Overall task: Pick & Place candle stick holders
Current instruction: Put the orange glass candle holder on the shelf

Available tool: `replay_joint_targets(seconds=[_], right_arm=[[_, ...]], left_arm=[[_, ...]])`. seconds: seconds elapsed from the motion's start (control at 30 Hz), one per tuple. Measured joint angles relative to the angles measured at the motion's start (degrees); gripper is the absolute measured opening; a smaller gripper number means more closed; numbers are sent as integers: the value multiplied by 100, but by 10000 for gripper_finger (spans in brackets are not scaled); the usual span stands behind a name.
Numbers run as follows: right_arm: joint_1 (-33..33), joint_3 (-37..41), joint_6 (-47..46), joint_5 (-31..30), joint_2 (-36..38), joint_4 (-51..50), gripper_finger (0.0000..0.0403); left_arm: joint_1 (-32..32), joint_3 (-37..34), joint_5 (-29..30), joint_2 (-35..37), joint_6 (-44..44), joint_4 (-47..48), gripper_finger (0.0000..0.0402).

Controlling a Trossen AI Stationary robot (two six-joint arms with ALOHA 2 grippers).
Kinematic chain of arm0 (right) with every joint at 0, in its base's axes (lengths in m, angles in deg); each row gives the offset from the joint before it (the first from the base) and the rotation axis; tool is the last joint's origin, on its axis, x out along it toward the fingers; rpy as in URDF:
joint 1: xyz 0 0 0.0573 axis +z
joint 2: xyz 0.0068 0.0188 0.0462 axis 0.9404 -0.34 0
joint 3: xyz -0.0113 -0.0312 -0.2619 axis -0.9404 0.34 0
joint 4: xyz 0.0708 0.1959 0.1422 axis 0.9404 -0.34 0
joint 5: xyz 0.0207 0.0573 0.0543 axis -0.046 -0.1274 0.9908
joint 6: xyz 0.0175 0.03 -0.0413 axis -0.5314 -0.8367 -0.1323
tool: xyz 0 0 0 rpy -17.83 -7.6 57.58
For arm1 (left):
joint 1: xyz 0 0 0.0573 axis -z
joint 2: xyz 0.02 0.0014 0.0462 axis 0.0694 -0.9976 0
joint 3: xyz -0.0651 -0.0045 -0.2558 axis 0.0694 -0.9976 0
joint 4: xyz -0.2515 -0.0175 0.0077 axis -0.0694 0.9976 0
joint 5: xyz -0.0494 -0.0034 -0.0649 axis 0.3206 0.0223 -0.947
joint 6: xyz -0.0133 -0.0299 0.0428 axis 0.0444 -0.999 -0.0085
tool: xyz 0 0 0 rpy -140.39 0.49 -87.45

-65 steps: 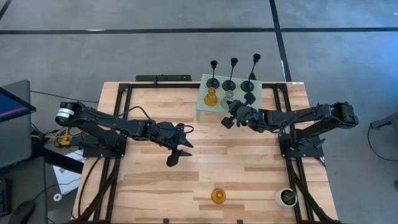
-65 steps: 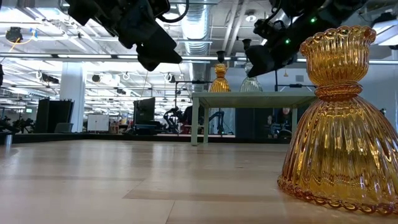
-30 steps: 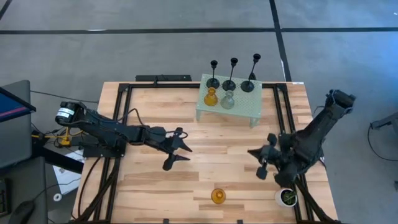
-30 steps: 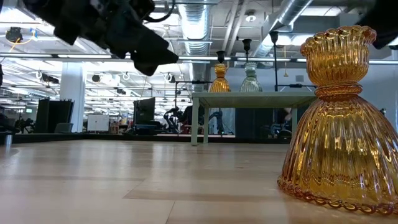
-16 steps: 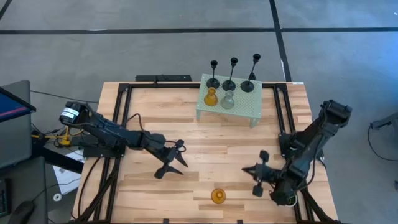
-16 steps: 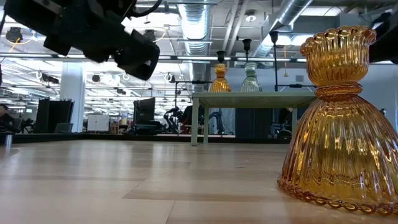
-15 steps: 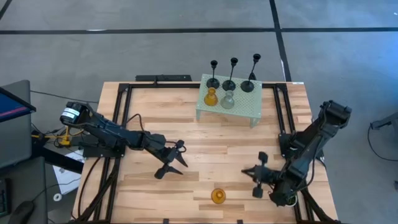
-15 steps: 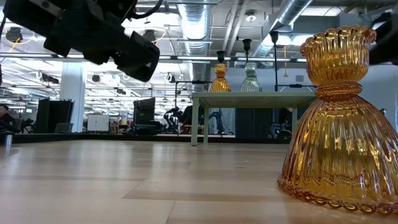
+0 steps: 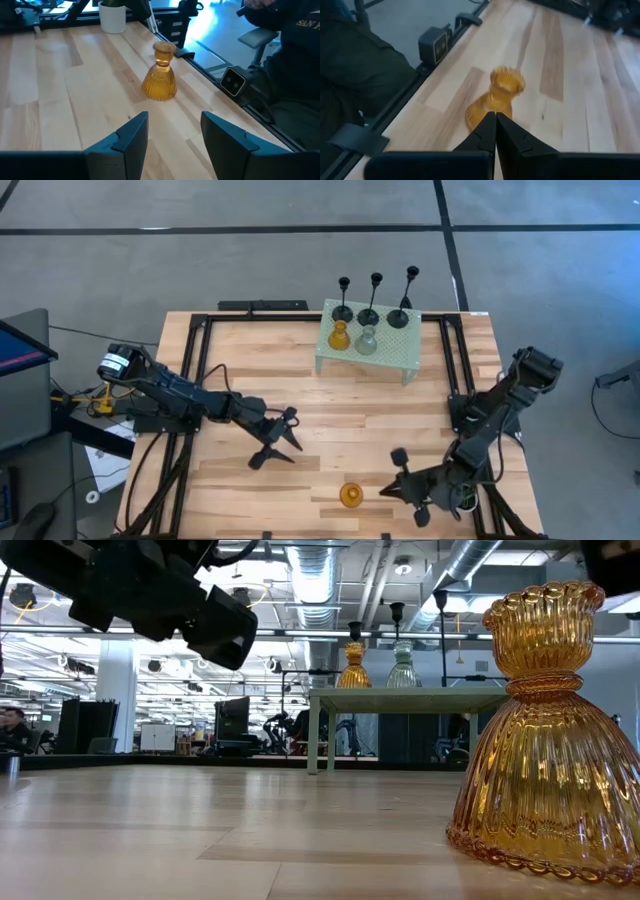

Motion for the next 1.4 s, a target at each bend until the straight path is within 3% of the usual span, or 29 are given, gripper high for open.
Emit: replay_joint_targets(seconds=[0.23, 0.6, 0.73, 0.9, 1.0, 1.17, 1.4], right_arm=[[-467, 294, 30, 777, 2, 363, 0], [-673, 2061, 707, 669, 2, 3730, 0], [-796, 2127, 700, 695, 4, 3623, 0], [-1088, 2127, -335, 690, 4, 3398, 0], [-1233, 2127, -448, 992, 4, 3328, 5], [-1343, 2113, -446, 1105, 4, 3263, 55], [-1339, 1875, -446, 1105, 4, 3138, 171]], left_arm=[[184, 0, -1, 0, -2, -84, 182], [295, 0, 2, 0, 0, -145, 182], [298, 0, 0, 0, 37, -147, 182], [297, 0, 0, 0, 37, -147, 182], [295, 0, 0, 0, 37, -147, 182], [295, 0, 0, 0, 37, -145, 182], [295, 0, 0, 0, 38, -147, 182]])
